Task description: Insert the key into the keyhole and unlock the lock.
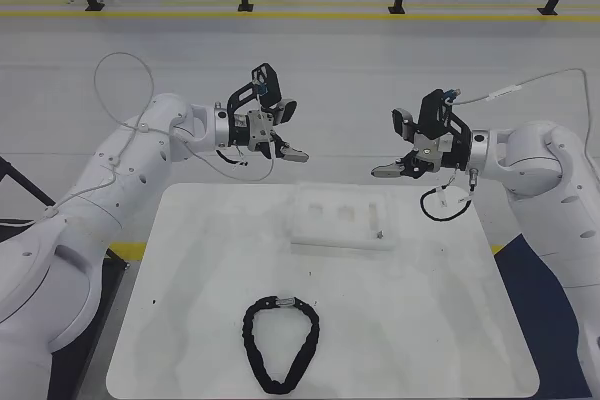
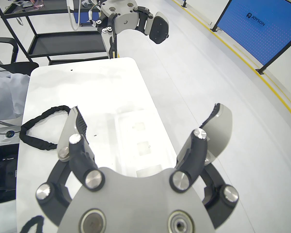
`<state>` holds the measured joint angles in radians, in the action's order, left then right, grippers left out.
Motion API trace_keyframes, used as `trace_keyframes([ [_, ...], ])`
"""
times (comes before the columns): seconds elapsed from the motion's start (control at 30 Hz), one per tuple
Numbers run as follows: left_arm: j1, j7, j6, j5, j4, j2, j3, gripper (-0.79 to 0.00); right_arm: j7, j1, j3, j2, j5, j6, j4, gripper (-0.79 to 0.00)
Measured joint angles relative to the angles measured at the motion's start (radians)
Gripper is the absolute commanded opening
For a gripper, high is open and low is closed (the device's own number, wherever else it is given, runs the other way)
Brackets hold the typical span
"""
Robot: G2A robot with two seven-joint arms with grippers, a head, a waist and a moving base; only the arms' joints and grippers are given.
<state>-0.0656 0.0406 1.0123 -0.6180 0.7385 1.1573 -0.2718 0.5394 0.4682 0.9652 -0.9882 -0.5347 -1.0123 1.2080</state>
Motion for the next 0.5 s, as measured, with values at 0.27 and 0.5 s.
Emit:
trace_keyframes([
  [0.27,0.000,0.000,0.000,0.000,0.000,0.000,0.000,-0.001,0.000,0.000,0.000,0.000,0.000,0.000,0.000,0.000],
  [0.5,0.000,0.000,0.000,0.000,0.000,0.000,0.000,0.000,-0.002,0.020,-0.005,0.000,-0.017,0.037,-0.004,0.000],
])
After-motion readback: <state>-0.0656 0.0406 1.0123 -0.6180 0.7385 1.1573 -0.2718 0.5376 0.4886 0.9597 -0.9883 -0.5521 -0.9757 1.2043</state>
